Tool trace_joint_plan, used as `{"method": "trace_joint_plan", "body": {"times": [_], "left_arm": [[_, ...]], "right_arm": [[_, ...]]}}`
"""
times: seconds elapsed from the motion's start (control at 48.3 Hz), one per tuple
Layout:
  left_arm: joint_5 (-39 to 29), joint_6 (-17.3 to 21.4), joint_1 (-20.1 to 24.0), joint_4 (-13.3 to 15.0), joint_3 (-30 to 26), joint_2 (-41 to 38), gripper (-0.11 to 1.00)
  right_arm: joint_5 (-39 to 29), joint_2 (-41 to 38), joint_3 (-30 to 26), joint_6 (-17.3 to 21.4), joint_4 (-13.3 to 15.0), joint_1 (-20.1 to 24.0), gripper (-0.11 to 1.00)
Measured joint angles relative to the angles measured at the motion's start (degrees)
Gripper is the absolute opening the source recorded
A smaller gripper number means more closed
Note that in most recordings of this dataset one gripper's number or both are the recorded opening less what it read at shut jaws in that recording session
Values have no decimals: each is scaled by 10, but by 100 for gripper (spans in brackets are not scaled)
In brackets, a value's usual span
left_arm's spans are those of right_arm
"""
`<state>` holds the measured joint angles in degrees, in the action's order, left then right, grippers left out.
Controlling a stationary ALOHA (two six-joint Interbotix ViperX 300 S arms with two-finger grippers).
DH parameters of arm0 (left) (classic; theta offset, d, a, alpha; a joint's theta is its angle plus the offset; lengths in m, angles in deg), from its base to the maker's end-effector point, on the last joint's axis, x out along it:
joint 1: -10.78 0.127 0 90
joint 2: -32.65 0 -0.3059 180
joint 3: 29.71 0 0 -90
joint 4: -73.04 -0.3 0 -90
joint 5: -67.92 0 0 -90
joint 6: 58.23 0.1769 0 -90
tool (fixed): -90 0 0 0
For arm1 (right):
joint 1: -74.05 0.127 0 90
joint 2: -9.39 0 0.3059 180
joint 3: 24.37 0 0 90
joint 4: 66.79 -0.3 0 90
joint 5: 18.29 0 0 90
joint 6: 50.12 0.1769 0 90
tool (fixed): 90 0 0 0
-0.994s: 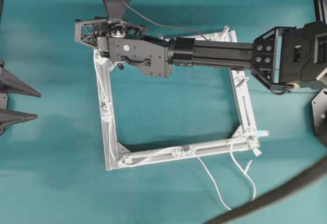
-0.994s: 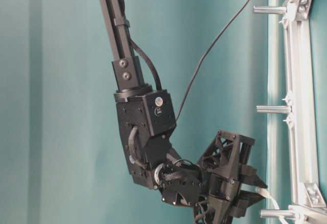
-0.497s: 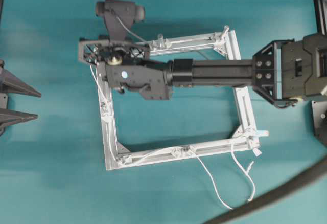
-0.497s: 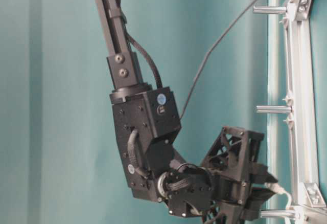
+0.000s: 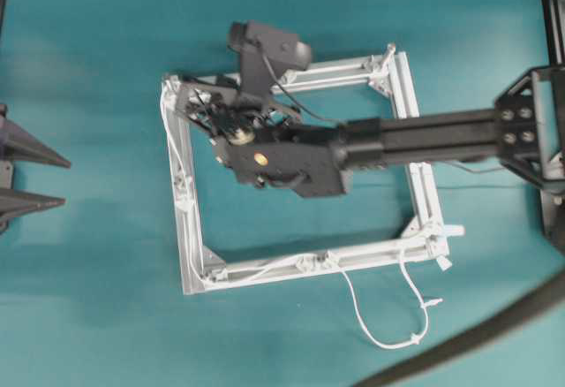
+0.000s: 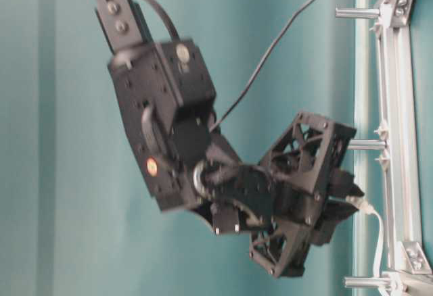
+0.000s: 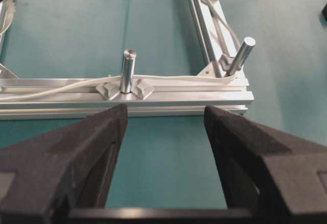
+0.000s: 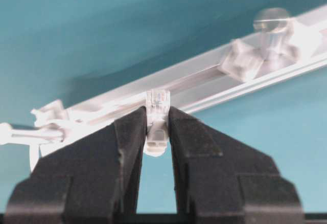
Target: Move the cable alternately left and right between 8 pins so it hooks onto each one.
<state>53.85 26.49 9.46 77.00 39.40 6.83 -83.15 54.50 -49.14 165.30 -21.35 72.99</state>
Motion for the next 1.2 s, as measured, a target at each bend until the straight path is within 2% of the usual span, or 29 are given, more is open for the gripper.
{"method": "trace_joint_plan", "body": {"times": [0.207, 0.476, 0.538, 0.642, 0.828, 0.994, 1.076, 1.201], "left_arm": [[0, 0, 0, 0, 0, -1, 64], [0, 0, 0, 0, 0, 0, 64], [0, 0, 0, 0, 0, 0, 64], [0, 0, 0, 0, 0, 0, 64], [0, 0, 0, 0, 0, 0, 64], [0, 0, 0, 0, 0, -1, 64], [-1, 0, 0, 0, 0, -3, 64], [-1, -1, 0, 0, 0, -4, 64]], "right_arm": [[14, 23, 47, 1, 4, 20, 15], [11, 58, 105, -40, 2, 33, 15], [14, 71, 122, -71, 2, 32, 15], [25, 78, 132, -149, 2, 25, 15], [32, 83, 135, -336, 3, -5, 15], [38, 100, 150, -468, -9, -11, 15], [52, 112, 165, -523, -18, -11, 15], [77, 137, 189, -575, -21, -11, 15]]}}
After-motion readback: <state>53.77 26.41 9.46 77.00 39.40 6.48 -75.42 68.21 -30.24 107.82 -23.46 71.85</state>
